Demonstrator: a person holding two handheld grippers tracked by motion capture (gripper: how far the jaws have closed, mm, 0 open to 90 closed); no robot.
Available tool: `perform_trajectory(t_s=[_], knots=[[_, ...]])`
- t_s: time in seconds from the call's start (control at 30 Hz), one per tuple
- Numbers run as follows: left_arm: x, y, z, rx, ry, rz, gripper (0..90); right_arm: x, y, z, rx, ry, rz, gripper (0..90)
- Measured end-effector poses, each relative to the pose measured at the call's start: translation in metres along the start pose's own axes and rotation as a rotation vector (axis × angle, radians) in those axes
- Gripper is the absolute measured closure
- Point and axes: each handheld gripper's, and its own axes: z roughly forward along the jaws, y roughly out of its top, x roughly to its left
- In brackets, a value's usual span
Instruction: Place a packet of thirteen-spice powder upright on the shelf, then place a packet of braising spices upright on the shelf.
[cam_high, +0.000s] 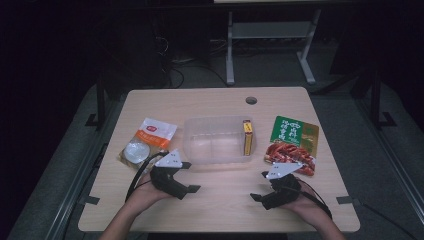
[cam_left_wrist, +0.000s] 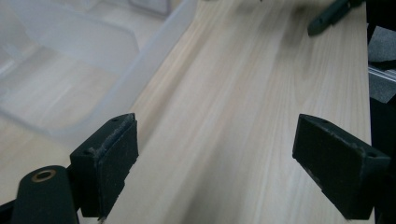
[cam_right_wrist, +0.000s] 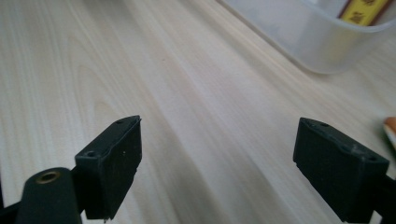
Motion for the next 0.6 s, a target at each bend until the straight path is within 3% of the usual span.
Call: perform_trajectory(t_s=[0.13, 0.2, 0.27, 0.33, 0.53, 0.6], knots=[[-0.007, -0.015, -0.002, 0.018, -0.001, 0.012, 13.7, -0.007, 0.001, -0.004, -0.003, -0.021, 0.017, 14.3], [-0.010, -0.021, -0.002, 0.029, 0.005, 0.015, 13.7, -0.016, 0.001, -0.007, -0.004, -0.047, 0.051, 16.7], [-0.011, -0.027, -0.003, 0.035, 0.007, 0.008, 13.7, -0.024, 0.001, -0.009, -0.001, -0.047, 0.070, 25.9], [-0.010, -0.033, -0.004, 0.033, 0.008, -0.009, 13.7, -0.032, 0.002, -0.009, 0.015, -0.047, 0.099, 27.6], [-0.008, -0.042, -0.011, 0.040, 0.013, -0.019, 13.7, -0.054, 0.007, -0.012, 0.000, -0.123, 0.133, 46.8], [-0.005, -0.042, -0.011, 0.038, 0.012, -0.025, 13.8, -0.064, 0.007, -0.013, -0.005, -0.149, 0.131, 59.9]])
